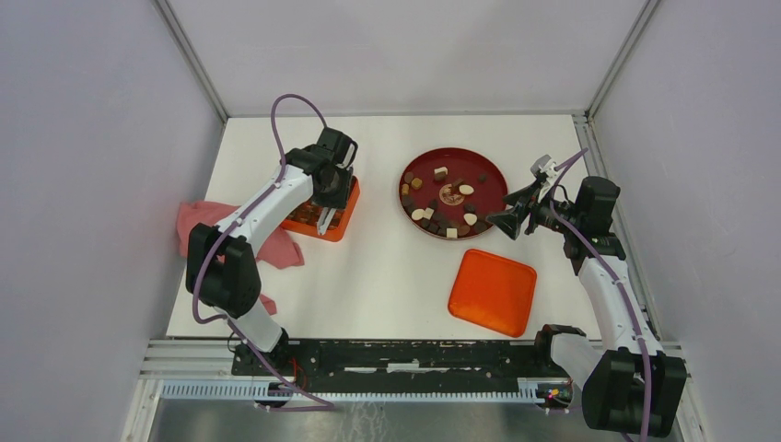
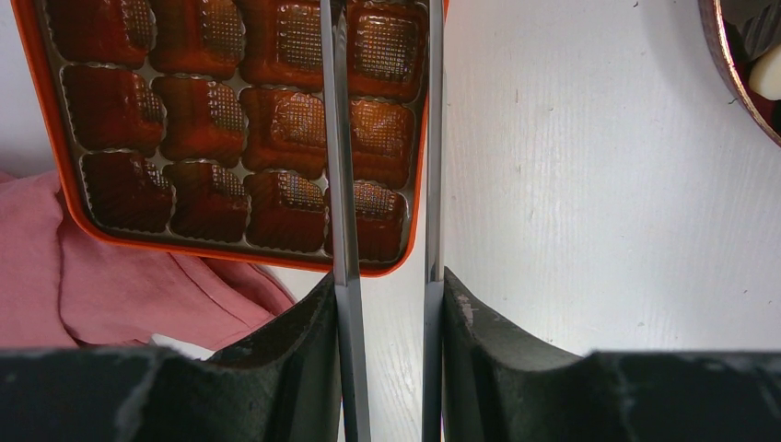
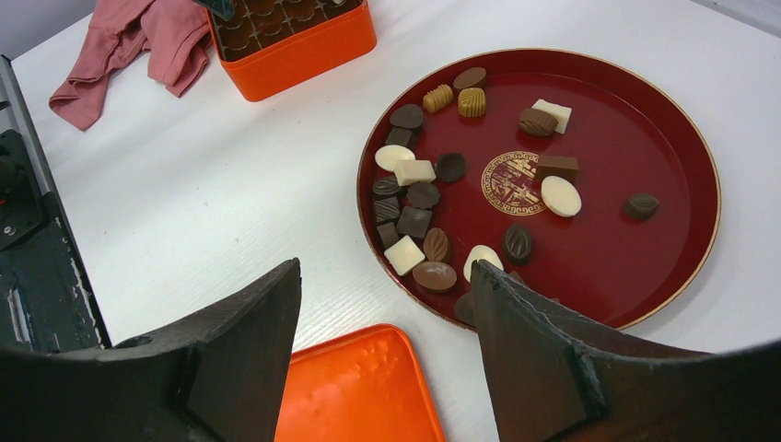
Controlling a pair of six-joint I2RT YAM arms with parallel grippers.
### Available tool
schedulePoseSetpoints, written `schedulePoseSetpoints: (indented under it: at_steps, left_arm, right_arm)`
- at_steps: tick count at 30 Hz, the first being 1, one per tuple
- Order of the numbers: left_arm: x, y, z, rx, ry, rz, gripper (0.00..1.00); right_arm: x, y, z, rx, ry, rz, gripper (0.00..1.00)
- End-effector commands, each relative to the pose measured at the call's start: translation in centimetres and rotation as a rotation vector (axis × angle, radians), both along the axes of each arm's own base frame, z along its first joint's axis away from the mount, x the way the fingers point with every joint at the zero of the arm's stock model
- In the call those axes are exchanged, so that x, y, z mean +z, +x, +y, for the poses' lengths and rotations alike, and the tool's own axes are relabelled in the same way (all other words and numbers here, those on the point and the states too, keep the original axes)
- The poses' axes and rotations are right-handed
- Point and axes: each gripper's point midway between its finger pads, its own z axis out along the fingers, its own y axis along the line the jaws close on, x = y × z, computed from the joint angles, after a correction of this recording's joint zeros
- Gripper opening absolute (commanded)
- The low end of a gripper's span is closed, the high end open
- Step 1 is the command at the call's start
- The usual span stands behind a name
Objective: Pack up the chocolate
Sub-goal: Place the fake chocolate in the packing box.
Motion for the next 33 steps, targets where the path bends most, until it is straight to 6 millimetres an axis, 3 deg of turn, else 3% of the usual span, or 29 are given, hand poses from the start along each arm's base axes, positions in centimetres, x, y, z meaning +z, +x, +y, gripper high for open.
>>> schedulePoseSetpoints:
  at_steps: [1,19,26,33]
  left_arm:
    - [0.8,0.6,0.0,-0.033,0.000,-0.022,0.42]
    - [2.1,0.7,-0.2,-0.032,-0.015,-0.055,0.45]
    - [5.8,-0.3,-1.9,-0.069,-0.155,-0.128,0.36]
    - [10.4,-4.3,-4.9,-0.167,-0.442,-0.227,0.28]
  right_arm:
    - [0.5,0.1,0.1,0.013,0.001,-0.036,0.73]
    - [0.4,0.2,0.0,0.012,0.000,-0.037,0.73]
    - [0.5,0.1,0.1,0.014,-0.001,-0.039,0.73]
    - [0.3,-0.2,0.4,0.053,-0.006,-0.056,0.73]
